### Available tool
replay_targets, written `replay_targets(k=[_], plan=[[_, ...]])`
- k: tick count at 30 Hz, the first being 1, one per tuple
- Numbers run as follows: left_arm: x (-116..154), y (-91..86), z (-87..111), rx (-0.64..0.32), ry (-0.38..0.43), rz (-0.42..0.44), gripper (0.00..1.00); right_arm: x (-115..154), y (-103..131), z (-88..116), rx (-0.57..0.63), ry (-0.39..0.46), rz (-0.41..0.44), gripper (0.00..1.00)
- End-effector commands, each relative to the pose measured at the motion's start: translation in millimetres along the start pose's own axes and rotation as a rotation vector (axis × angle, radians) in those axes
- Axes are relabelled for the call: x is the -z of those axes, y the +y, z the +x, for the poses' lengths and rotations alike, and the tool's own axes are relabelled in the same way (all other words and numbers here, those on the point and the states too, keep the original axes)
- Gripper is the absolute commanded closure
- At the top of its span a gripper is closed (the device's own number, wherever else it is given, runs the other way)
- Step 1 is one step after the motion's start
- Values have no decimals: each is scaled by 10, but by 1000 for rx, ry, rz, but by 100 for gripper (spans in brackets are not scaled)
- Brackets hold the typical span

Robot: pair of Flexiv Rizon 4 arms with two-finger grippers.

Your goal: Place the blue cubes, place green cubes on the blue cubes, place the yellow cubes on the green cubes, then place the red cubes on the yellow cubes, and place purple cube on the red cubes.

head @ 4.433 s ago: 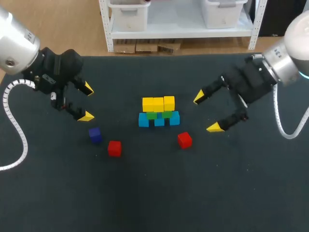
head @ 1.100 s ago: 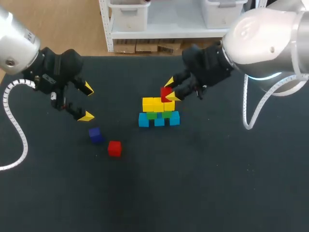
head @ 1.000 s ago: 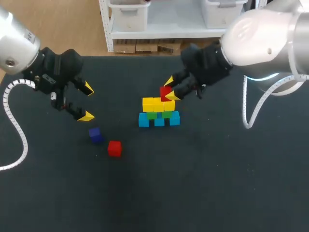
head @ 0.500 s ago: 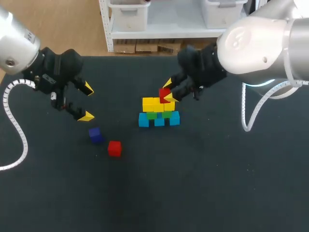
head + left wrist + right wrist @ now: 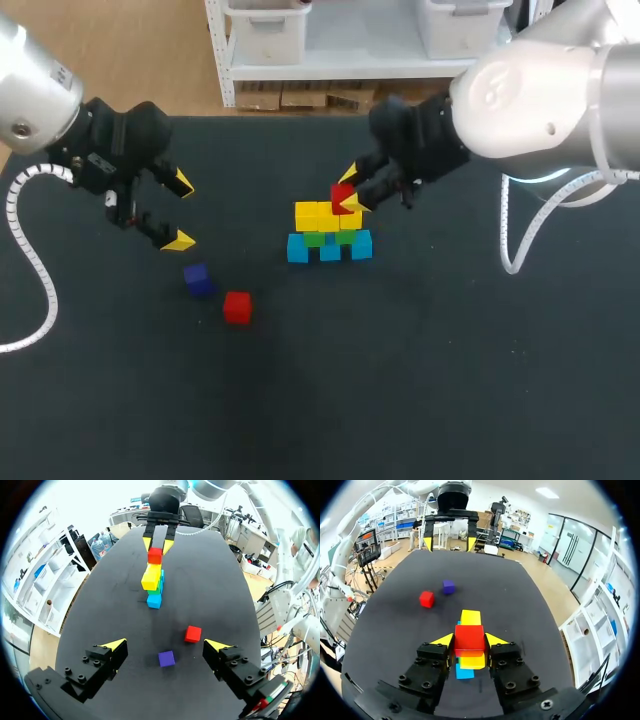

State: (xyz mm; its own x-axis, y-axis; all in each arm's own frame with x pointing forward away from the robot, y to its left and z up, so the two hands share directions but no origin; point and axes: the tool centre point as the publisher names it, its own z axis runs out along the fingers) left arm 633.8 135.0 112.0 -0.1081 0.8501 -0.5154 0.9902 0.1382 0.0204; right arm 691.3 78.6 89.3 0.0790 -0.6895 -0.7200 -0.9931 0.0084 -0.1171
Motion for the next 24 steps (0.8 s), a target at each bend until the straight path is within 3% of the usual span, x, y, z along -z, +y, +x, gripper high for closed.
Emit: replay_targets(k=[1,16,24], plan=[[0,-1,16,-3,-6,0,0,-19,-31,-5,0,0,-4,100],[0,-1,16,-3,-6,0,0,-33,-52,25,-10,-2,-11,100],[0,-1,16,-3,-6,0,0,-42,-61,27,-12,-5,-14,89]])
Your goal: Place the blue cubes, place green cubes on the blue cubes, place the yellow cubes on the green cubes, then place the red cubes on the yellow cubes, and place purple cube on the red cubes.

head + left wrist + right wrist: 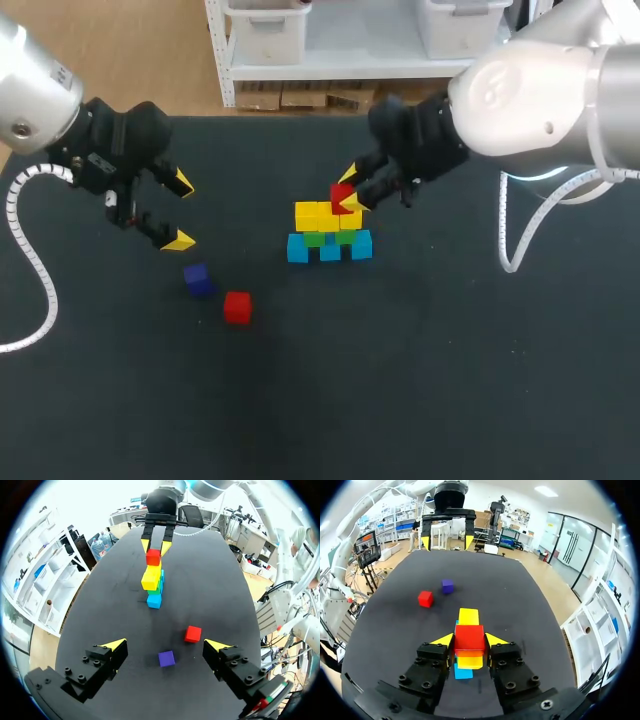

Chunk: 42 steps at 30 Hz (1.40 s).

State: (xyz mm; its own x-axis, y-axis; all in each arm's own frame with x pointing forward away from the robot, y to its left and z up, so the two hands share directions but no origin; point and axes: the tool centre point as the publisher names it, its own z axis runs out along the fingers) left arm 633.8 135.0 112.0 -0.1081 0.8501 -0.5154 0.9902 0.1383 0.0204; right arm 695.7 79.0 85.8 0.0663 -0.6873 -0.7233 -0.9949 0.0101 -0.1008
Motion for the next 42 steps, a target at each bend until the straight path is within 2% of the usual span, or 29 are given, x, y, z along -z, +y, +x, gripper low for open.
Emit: replay_targets(k=[1,8,14,27,42], plan=[[0,-1,16,-4,-6,-1,0,-12,-23,-1,1,-3,-4,88],[0,-1,16,-4,-6,-1,0,-21,-35,-9,1,-6,-5,87],[0,-1,16,-4,-6,-1,0,-31,-37,-15,2,-10,-12,70],[0,-1,16,-4,-6,-1,0,-33,-44,-3,-1,-9,-14,68],[0,-1,16,-4,-6,-1,0,-41,-54,1,-2,-13,-26,56]])
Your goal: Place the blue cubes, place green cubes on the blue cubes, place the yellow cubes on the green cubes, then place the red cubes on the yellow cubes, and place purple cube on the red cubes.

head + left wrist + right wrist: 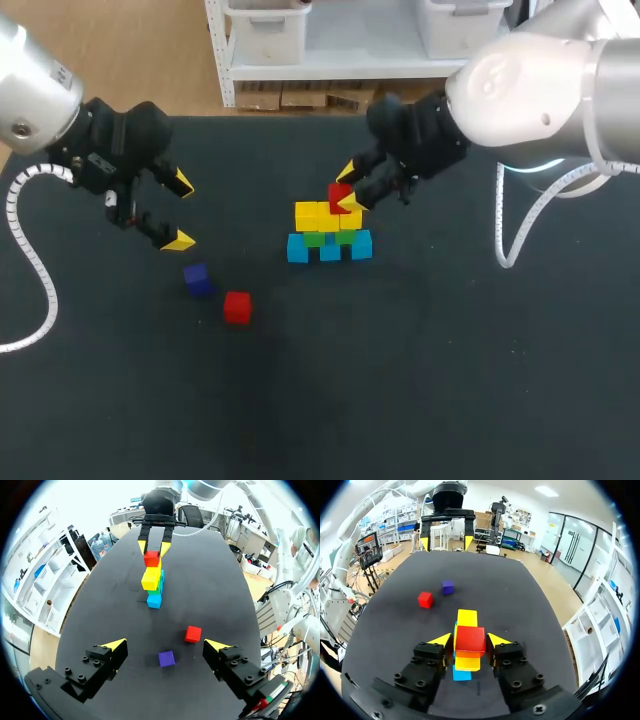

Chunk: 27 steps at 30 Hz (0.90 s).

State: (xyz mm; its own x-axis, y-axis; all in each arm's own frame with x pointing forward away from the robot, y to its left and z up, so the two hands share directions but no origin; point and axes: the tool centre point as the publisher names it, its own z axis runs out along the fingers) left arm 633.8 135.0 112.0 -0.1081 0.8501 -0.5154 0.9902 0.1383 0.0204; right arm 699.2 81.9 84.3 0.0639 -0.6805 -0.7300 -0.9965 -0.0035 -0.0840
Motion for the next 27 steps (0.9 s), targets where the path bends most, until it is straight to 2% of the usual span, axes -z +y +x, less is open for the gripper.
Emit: replay_targets(k=[1,3,5,6,11,17,27], plan=[[0,-1,16,-4,-6,0,0,-3,-24,6,2,-4,-4,54],[0,-1,16,-4,-6,0,0,7,-26,1,2,-2,-4,50],[0,-1,16,-4,-6,0,0,26,-25,-1,2,0,-3,25],[0,-1,16,-4,-6,0,0,53,-21,-1,2,2,-2,0],[0,-1,16,-4,-6,0,0,240,-1,6,7,-13,25,0],[0,-1,16,-4,-6,0,0,527,62,84,-7,-114,39,0],[0,-1,16,-4,-6,0,0,886,253,283,-7,-135,49,0]])
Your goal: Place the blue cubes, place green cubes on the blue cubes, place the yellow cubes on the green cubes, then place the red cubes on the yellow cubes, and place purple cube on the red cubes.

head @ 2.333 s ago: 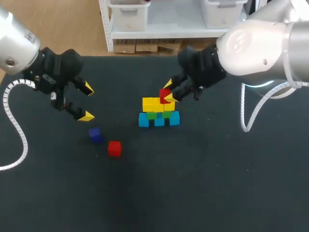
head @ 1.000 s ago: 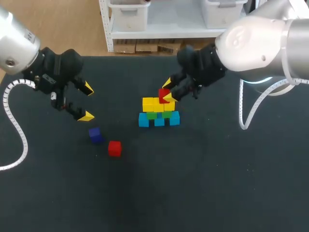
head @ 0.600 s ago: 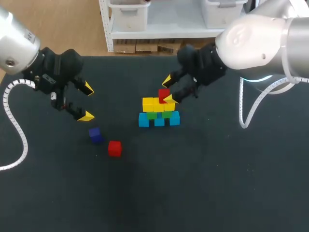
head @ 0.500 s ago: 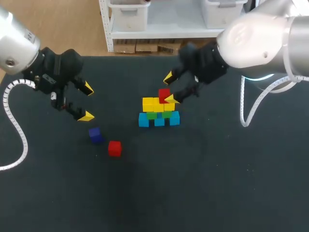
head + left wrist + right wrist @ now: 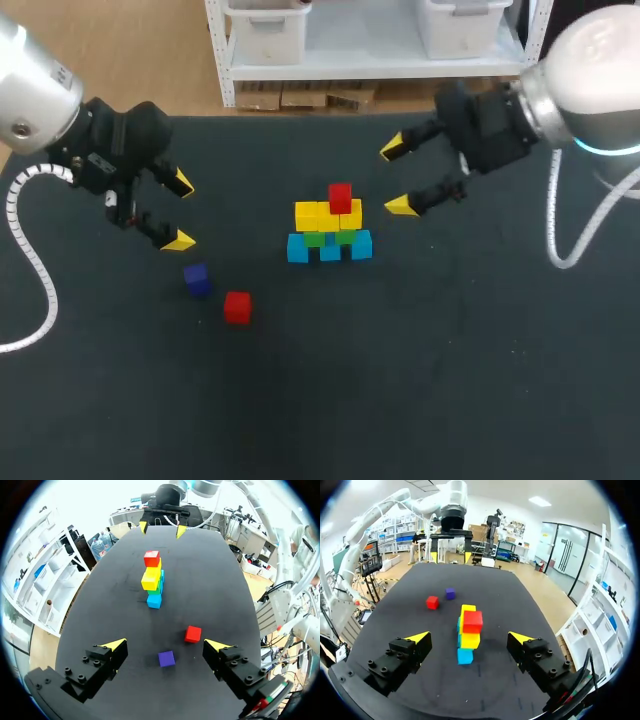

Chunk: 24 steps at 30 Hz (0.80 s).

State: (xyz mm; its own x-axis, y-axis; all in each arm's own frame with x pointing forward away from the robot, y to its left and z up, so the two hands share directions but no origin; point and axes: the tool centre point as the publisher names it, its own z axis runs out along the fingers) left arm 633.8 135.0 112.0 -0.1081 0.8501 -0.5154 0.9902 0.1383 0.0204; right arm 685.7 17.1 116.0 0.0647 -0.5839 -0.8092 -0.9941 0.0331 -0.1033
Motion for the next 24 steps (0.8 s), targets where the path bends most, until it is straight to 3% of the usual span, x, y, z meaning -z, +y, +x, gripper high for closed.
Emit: replay_targets(k=[1,9,15,24], plan=[[0,-1,16,-4,-6,0,0,231,155,80,0,-10,5,0],[0,-1,16,-4,-6,0,0,466,285,269,-30,-20,-5,0],[0,-1,16,-4,-6,0,0,694,314,426,-64,-25,34,0],[0,-1,16,-4,-6,0,0,805,347,540,-70,-50,22,0]])
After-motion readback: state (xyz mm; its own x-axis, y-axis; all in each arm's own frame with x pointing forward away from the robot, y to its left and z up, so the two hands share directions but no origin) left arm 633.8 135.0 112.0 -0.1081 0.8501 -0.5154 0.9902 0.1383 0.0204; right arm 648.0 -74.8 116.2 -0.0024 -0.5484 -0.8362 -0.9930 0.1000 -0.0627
